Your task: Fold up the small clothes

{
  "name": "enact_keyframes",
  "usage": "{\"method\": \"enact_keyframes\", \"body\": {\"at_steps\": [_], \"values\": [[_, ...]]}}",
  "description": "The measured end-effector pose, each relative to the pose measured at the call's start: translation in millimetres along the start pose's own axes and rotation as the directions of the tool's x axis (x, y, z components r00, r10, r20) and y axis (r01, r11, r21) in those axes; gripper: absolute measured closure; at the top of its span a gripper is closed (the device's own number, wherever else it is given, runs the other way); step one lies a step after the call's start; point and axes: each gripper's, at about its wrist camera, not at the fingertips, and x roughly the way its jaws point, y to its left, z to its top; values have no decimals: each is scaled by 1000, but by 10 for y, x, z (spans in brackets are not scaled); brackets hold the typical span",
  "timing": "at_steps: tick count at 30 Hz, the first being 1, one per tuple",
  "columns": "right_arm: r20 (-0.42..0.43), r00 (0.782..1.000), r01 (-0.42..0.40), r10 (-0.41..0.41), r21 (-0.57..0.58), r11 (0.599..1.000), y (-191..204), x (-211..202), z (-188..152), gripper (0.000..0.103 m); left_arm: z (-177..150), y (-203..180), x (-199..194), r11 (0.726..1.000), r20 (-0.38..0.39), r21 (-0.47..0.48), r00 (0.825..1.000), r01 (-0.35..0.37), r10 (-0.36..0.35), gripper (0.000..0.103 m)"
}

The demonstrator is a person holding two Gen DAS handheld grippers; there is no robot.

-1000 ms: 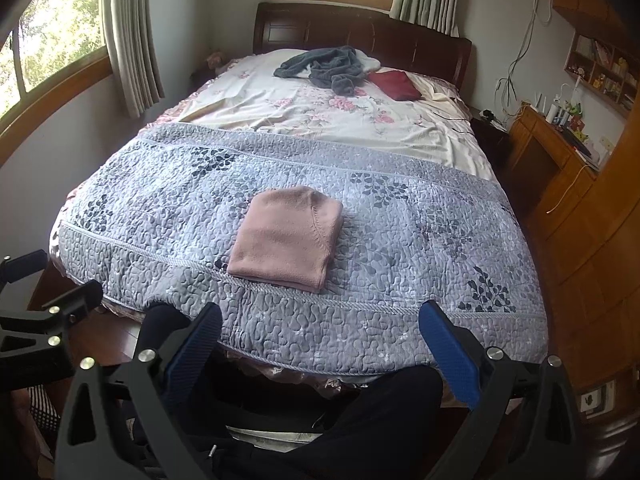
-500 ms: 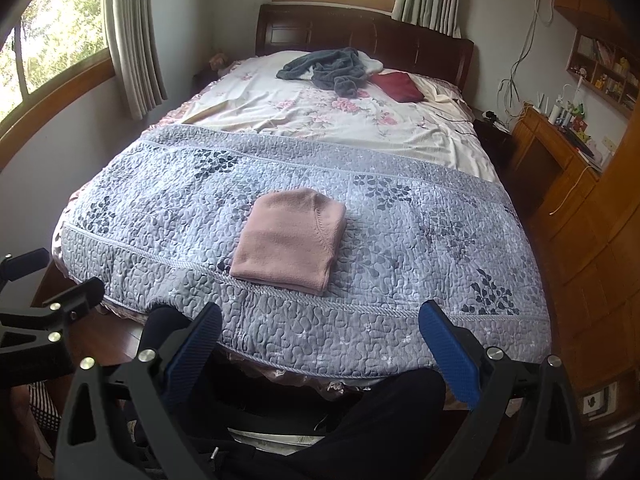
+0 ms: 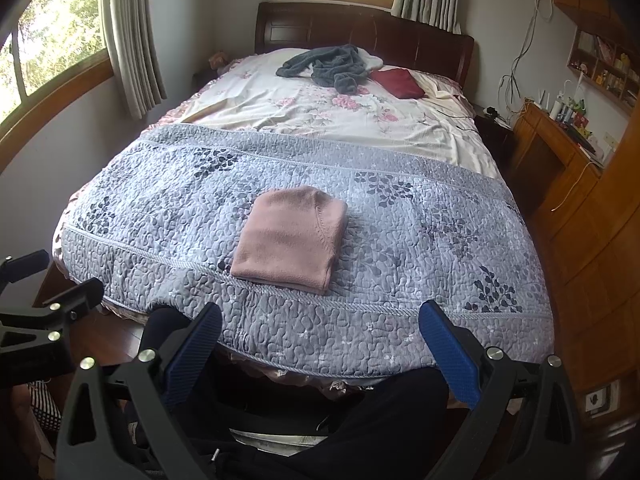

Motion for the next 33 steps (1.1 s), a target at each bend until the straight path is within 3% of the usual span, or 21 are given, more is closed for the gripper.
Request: {"method": "enact_keyframes", "body": {"at_steps": [33], "values": [[-4, 1000, -11, 11, 11, 1000, -5, 105, -47, 4, 7, 2, 59, 1000, -9, 11, 1000, -1, 1, 4]]}}
